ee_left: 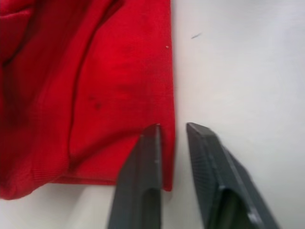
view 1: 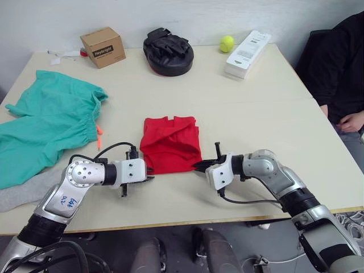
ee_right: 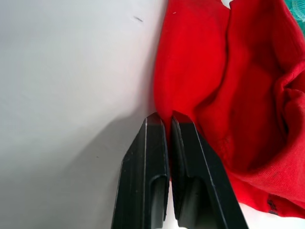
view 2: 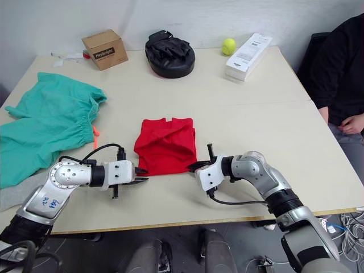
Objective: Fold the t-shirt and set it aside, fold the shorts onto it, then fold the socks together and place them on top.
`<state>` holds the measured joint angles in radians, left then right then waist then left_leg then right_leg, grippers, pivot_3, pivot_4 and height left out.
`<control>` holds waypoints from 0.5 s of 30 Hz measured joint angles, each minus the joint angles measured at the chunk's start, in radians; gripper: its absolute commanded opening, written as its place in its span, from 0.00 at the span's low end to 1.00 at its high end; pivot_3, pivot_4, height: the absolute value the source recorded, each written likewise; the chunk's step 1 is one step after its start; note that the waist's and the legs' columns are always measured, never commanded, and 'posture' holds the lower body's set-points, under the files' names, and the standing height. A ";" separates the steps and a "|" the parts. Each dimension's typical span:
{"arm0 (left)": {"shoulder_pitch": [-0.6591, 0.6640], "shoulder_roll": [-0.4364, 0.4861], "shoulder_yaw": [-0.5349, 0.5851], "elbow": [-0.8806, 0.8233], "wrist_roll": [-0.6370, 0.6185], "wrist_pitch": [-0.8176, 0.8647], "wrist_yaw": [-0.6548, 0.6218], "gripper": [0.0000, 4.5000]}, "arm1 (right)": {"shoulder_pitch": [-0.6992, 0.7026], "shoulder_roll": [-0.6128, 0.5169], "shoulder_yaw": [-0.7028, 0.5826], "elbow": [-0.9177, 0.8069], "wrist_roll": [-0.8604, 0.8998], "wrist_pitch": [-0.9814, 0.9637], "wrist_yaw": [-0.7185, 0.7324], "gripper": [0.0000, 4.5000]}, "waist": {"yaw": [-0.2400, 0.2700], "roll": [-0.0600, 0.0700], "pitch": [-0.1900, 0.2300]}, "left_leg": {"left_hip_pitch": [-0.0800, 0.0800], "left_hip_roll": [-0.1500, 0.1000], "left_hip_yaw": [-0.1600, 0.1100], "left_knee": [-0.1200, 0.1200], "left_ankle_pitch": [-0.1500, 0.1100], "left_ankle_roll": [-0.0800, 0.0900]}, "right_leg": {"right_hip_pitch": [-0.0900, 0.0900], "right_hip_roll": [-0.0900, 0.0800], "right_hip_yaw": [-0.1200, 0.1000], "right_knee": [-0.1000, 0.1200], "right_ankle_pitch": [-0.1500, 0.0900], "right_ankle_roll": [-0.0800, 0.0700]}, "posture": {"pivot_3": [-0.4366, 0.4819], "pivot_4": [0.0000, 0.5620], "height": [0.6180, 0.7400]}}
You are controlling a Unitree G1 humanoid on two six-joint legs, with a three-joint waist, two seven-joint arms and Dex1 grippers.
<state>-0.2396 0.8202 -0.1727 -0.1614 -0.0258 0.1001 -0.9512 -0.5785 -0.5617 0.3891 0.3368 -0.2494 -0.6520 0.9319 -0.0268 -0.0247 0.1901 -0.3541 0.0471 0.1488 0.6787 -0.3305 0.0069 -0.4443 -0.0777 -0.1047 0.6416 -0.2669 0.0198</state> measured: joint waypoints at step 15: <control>0.405 0.135 0.195 -0.330 -0.190 0.175 -0.088 0.09 | 0.310 -0.203 -0.004 -0.396 0.265 0.138 0.194 0.00 | 0.007 0.000 0.000 | 0.001 0.000 -0.002 -0.004 -0.006 0.004 | 0.000 0.000 -0.001 -0.003 -0.004 0.000 | 0.48 0.27 1.00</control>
<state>0.1652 0.9557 0.0227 -0.4918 -0.2157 0.2754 -1.0391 -0.2681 -0.7648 0.3849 -0.0594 0.0156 -0.5136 1.1256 -0.0198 -0.0245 0.1900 -0.3535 0.0475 0.1472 0.6745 -0.3364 0.0114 -0.4444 -0.0774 -0.1059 0.6381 -0.2713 0.0194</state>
